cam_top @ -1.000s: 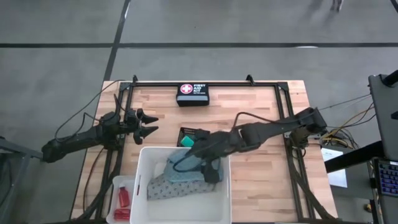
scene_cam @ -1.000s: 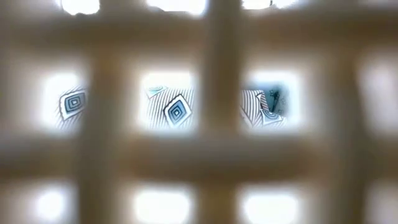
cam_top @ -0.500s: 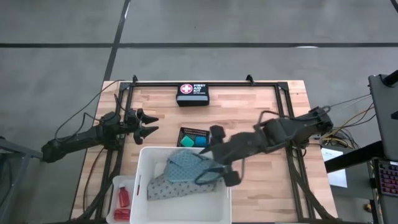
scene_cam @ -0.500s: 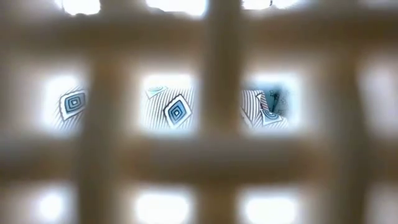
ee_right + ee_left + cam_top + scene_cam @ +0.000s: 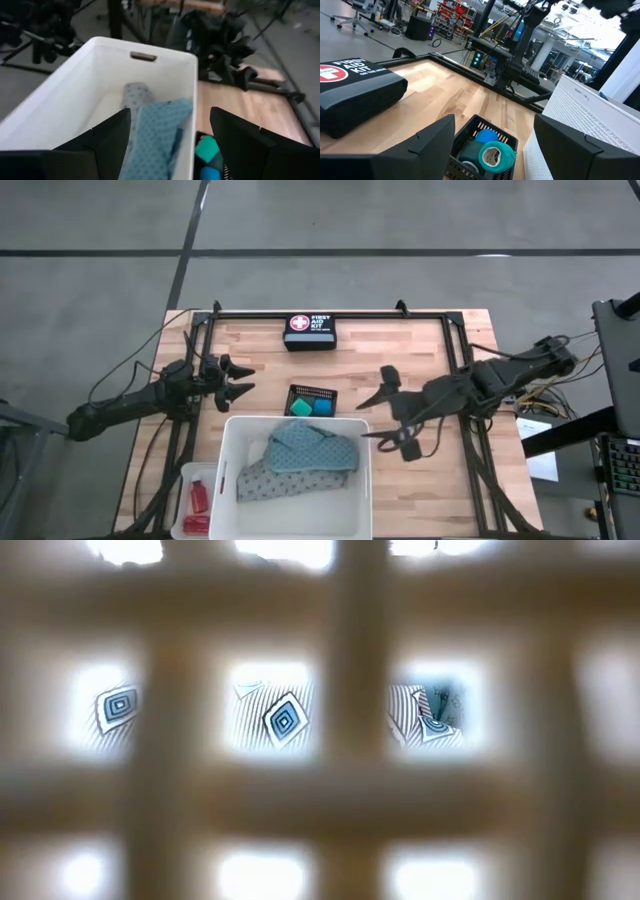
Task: Pick & Place Medicine items
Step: Return to Home Position
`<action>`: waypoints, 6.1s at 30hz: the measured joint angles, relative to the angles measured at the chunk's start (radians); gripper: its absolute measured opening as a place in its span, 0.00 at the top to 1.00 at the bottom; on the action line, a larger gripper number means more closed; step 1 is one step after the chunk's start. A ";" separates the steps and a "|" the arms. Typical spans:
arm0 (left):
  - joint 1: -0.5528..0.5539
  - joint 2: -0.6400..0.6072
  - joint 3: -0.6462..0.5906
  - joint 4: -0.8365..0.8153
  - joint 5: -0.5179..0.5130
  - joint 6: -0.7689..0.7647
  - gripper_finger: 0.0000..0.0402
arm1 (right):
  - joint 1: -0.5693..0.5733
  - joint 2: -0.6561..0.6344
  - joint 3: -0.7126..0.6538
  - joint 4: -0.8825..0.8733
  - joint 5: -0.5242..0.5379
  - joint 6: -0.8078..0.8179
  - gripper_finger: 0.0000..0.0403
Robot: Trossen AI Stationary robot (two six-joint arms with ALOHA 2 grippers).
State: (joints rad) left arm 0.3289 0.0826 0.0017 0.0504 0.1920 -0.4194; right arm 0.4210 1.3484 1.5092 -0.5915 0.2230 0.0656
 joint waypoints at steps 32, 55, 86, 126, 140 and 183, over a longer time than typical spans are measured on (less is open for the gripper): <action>0.000 0.000 0.000 0.000 0.000 0.000 0.31 | -0.593 -0.758 -0.956 0.518 -0.121 0.101 0.32; 0.000 0.000 0.000 0.000 0.000 0.000 0.31 | -0.567 -1.344 -1.344 0.475 -0.049 0.272 0.34; 0.000 0.006 0.000 0.000 0.000 0.000 0.31 | -0.563 -1.313 -1.449 0.464 -0.118 0.259 0.34; 0.000 0.006 0.000 0.000 -0.001 0.000 0.31 | -0.563 -1.314 -1.448 0.465 -0.118 0.248 0.33; 0.000 0.006 0.000 0.000 -0.001 0.000 0.31 | -0.563 -1.314 -1.448 0.465 -0.118 0.246 0.35; 0.000 0.006 0.000 0.000 -0.001 0.000 0.31 | -0.563 -1.314 -1.448 0.465 -0.118 0.246 0.35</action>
State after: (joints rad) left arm 0.3288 0.0891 0.0017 0.0503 0.1913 -0.4196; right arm -0.1419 0.0343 0.0612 -0.1266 0.1047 0.3117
